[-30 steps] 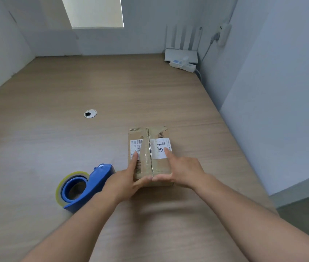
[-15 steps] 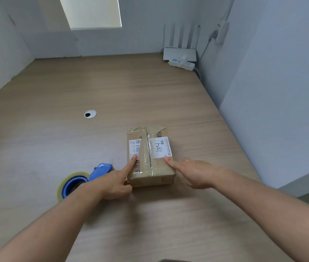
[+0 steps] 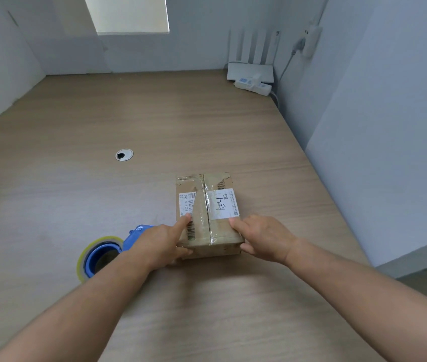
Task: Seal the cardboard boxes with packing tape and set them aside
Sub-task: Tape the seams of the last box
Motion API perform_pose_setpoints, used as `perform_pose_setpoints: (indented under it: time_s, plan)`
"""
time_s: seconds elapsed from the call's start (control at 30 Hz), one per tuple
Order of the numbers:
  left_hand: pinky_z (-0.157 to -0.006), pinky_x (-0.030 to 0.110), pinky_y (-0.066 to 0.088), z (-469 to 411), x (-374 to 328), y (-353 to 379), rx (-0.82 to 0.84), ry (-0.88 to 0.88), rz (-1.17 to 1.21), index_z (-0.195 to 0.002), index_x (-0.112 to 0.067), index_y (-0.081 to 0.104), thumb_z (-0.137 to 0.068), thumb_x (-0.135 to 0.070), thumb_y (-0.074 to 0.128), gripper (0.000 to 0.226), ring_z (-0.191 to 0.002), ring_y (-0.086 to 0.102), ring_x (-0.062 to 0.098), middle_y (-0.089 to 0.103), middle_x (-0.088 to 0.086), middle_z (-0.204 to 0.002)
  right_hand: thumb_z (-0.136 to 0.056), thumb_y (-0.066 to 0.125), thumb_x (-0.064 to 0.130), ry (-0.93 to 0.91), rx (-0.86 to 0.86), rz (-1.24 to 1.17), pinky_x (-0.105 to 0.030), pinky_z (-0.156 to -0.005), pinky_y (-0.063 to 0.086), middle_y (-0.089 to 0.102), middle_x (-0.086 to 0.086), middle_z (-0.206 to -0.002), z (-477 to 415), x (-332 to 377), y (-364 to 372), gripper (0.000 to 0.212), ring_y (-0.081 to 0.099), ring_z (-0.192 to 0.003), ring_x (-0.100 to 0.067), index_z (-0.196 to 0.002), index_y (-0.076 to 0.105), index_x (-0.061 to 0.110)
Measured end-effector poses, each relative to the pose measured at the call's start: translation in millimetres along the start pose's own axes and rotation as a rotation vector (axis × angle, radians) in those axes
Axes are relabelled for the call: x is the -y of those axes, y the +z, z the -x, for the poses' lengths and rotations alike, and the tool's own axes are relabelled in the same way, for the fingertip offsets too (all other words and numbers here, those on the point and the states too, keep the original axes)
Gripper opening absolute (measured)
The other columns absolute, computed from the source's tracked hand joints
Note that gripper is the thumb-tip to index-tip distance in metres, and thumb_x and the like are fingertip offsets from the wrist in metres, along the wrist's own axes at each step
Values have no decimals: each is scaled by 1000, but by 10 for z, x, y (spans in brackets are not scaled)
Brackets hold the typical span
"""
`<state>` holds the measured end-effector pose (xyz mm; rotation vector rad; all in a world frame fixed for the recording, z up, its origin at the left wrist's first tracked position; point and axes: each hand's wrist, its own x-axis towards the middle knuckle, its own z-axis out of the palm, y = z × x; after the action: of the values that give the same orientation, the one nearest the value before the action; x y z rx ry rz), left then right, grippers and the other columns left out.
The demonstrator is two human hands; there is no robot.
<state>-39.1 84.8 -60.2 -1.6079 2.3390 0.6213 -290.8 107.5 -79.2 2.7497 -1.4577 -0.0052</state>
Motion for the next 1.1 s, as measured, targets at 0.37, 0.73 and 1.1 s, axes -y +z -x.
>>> perform_pose_setpoints:
  time_s: [0.37, 0.73, 1.1]
  plan:
    - [-67, 32, 43, 18, -237, 83, -119, -123, -116, -145, -28, 12, -74, -79, 50, 96, -93, 65, 25, 68, 4, -105, -53, 64, 83, 147, -130, 50, -21, -45, 23, 62, -1, -59, -164, 192, -25, 81, 60, -49, -20, -89, 43, 14]
    - [-104, 23, 27, 144, -377, -15, -212, -201, 836, -152, -14, 18, -95, -56, 31, 72, -139, 34, 18, 34, 0, -153, -93, 30, 63, 876, 85, -885, -35, -93, 43, 60, -11, -123, -269, 136, 83, 64, 54, -114, -29, -121, 52, 9]
    - [-82, 36, 52, 136, -370, -312, -199, -306, 1179, -120, -25, 56, -92, -68, 20, 62, -96, 63, 20, 64, 2, -106, -94, 19, 65, 810, -72, -1194, -36, -96, 44, 67, -1, -113, -259, 31, -377, 65, 60, -105, -20, -111, 67, 24]
